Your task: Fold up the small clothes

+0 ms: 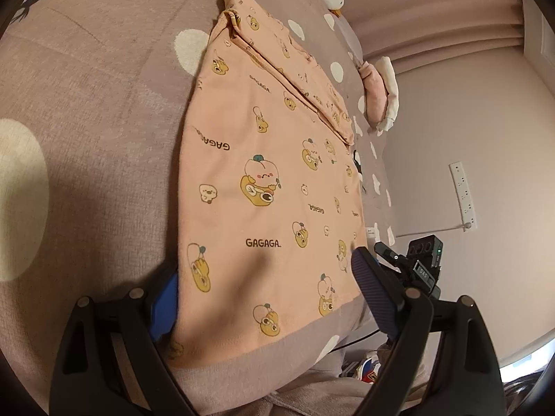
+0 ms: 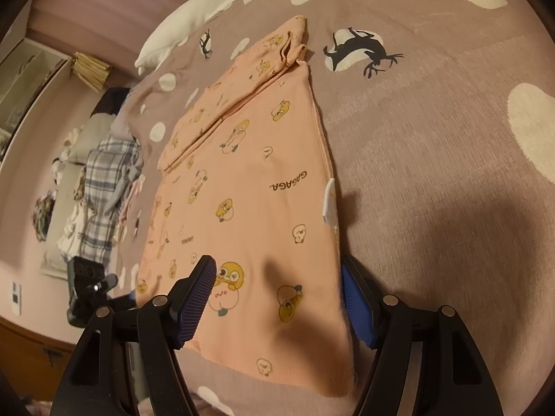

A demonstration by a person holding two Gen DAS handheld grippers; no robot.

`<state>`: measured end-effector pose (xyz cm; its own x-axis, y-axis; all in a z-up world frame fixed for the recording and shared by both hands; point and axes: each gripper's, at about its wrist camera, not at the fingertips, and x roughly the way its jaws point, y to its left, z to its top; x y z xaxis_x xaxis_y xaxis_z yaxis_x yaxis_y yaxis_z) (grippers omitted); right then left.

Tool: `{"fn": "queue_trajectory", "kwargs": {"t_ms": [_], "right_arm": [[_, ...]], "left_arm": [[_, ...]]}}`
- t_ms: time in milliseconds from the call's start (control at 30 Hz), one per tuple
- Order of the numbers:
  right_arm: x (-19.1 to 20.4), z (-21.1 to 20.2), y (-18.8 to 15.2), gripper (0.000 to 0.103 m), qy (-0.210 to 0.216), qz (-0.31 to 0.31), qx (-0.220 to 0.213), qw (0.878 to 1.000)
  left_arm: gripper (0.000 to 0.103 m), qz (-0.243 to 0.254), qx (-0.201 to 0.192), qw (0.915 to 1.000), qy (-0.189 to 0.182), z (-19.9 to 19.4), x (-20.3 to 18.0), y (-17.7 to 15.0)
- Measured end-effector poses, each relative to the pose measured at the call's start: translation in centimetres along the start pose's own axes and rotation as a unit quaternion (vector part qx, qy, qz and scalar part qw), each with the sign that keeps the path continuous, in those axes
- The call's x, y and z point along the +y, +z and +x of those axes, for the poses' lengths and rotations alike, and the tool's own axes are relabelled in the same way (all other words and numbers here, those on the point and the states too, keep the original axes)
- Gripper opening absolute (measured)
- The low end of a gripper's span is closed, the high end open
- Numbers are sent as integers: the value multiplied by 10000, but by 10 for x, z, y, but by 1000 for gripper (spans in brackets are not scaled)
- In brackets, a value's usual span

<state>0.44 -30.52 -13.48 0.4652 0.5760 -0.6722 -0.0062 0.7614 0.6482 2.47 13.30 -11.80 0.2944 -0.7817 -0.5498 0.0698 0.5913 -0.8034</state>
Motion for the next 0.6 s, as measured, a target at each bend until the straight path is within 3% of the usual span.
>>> {"fn": "queue_trajectory", "kwargs": {"t_ms": [600], "right_arm": [[24,28,12,71,-56,-329,188,9993]], "left_arm": [[89,305,410,9987,28,39,-20,7]]}}
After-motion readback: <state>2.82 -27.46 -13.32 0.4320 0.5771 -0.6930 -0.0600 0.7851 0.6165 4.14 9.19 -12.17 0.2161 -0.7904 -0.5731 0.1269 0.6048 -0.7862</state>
